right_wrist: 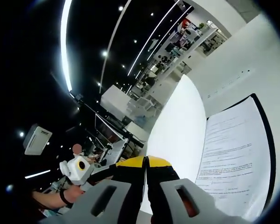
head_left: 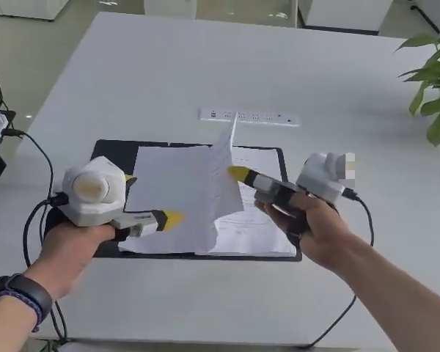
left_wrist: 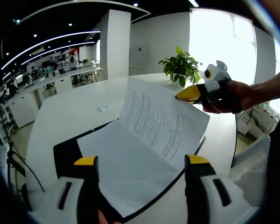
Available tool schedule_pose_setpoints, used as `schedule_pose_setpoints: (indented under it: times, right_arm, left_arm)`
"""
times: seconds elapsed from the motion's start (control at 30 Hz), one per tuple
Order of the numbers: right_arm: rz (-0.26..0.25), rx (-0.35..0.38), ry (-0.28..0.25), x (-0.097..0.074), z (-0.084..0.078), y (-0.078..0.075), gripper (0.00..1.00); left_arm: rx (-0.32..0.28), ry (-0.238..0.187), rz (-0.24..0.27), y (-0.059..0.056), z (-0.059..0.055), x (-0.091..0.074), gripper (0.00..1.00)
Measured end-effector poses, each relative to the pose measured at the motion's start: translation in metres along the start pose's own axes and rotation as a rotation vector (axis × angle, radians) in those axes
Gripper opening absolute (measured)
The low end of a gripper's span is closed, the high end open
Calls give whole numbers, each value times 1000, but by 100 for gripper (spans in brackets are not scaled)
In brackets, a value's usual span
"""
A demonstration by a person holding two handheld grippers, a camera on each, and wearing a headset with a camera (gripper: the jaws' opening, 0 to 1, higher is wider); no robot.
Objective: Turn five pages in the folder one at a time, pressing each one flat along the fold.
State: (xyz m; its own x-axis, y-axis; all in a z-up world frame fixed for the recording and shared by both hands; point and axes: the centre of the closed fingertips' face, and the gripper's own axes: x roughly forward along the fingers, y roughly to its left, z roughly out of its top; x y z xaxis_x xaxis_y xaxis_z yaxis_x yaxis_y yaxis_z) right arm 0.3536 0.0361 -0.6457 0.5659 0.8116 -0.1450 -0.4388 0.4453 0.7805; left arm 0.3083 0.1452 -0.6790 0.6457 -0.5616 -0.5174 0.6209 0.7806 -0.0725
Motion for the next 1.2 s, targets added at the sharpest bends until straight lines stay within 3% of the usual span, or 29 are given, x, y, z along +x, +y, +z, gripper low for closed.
schedule_pose_setpoints:
  times: [0.17,0.4,0.73,1.2]
  right_arm:
    - [9,-4,16,12,-6,7,0]
    - [33,-21,59,36,-19,20,0]
    - [56,-14,138,73,-47,30,0]
    - [6,44,250,130,-104,7,0]
  left_arm:
    - [10,-4,0,4,-1,-7,75]
    - [-9,-29,22,17,-4,-22,75]
    - [-44,-38,53,31,-20,-41,76]
    - [-93,-45,96,46,-38,-69,75]
